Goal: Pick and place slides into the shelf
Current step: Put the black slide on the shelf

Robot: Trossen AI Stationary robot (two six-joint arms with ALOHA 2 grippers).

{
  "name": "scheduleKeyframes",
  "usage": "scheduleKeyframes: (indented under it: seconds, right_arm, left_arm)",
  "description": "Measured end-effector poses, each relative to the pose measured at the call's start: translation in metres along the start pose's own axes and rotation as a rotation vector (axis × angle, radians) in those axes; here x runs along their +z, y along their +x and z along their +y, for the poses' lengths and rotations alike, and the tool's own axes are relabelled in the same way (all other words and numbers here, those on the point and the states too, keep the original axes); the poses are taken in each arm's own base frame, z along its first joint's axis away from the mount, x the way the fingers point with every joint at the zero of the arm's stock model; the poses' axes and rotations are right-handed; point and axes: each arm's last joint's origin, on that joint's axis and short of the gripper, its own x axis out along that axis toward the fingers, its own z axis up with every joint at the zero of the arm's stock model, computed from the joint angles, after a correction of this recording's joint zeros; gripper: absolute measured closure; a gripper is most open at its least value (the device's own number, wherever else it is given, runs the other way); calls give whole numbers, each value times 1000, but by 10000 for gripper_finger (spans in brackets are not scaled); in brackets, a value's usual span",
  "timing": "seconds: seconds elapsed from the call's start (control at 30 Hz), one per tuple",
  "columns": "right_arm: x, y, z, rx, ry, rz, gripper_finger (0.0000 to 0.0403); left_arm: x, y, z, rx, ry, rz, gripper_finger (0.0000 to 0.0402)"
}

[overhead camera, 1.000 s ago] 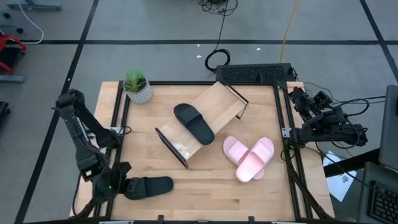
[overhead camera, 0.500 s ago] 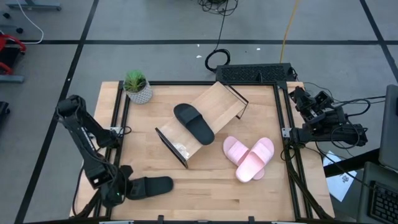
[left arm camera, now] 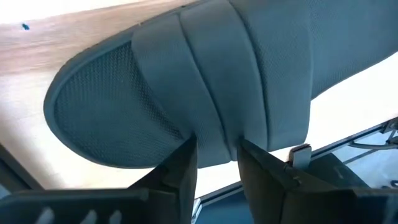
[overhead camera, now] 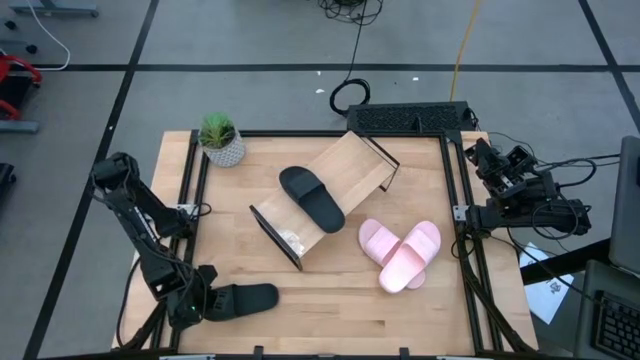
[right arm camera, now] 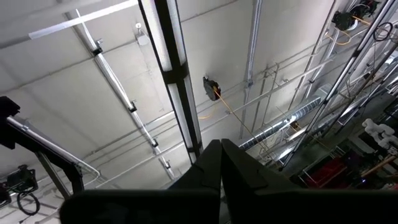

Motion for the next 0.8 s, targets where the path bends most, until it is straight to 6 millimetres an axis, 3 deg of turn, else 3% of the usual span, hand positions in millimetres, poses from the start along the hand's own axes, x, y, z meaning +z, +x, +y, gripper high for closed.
scheduleKeyframes:
  seconds: [0.47, 0.8]
  right_arm:
    - [0, 0, 0, -2, -47, -4, 403]
    - [0, 0, 0, -2, -40, -4, 403]
  left_arm:
    - [-6, -15, -2, 7, -17, 108, 284]
    - [-3, -17, 3, 60, -9, 76, 284]
